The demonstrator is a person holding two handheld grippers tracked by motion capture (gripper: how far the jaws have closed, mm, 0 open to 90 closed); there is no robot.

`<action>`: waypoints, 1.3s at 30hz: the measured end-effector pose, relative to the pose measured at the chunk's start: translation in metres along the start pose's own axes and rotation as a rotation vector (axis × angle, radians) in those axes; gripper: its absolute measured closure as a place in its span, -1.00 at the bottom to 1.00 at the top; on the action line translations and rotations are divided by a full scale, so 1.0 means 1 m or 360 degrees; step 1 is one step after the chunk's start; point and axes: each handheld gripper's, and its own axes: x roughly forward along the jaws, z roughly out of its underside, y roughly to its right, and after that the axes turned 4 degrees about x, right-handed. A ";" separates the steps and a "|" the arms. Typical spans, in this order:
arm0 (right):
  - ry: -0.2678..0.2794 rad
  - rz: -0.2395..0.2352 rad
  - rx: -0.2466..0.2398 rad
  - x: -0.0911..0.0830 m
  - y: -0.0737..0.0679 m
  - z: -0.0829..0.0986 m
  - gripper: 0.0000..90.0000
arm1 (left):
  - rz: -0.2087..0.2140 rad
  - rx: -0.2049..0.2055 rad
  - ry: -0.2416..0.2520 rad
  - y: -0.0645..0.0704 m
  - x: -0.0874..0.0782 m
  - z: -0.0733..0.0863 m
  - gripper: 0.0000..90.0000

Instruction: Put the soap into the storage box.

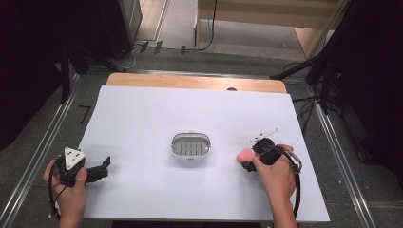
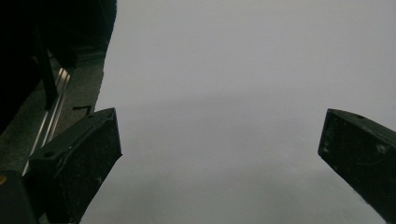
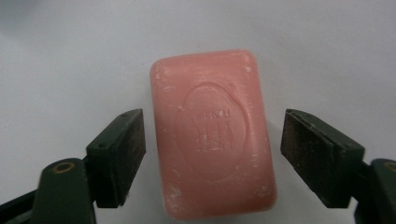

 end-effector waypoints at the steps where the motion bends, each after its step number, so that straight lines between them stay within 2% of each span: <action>1: -0.0007 0.0000 0.0002 0.001 0.000 0.000 -0.43 | 0.0001 0.0002 0.0000 0.000 0.000 0.000 -1.00; 4: -0.0007 0.0021 -0.0002 0.003 0.000 0.000 -0.38 | 0.0001 -0.0001 0.0001 0.000 0.000 0.000 -1.00; 5: -0.0015 0.0013 0.0011 0.004 -0.001 0.000 -0.24 | 0.0001 0.0000 -0.0001 0.000 0.000 0.000 -1.00; 8: -0.0015 0.0012 0.0032 0.007 -0.001 0.000 -0.19 | 0.0004 -0.0001 0.0000 0.000 0.000 0.000 -1.00; 14: -0.0012 0.0051 0.0023 0.010 -0.004 0.000 -0.16 | 0.0000 -0.0001 0.0000 0.000 0.000 0.000 -1.00; 15: -0.0003 0.0069 -0.0017 0.011 -0.005 0.000 -0.15 | 0.0003 -0.0003 0.0002 0.000 0.000 0.000 -1.00; 16: -0.0003 0.0071 -0.0023 0.011 -0.005 0.000 -0.14 | 0.0003 -0.0004 0.0000 0.000 0.000 0.000 -1.00; 25: -0.0008 0.0039 -0.0031 0.011 -0.001 0.000 -0.14 | 0.0007 -0.0006 -0.0001 -0.001 0.000 0.000 -1.00; 27: -0.0003 0.0004 -0.0060 0.010 0.000 0.000 -0.14 | 0.0006 -0.0004 0.0001 0.000 0.000 0.000 -1.00; 35: 0.0029 0.0004 -0.0170 0.000 -0.004 -0.005 -0.14 | -0.0005 0.0007 -0.0003 0.000 0.000 0.000 -1.00; 39: 0.0053 -0.0038 -0.0204 -0.003 -0.007 -0.010 -0.14 | -0.0007 0.0000 -0.0001 0.000 0.000 0.000 -1.00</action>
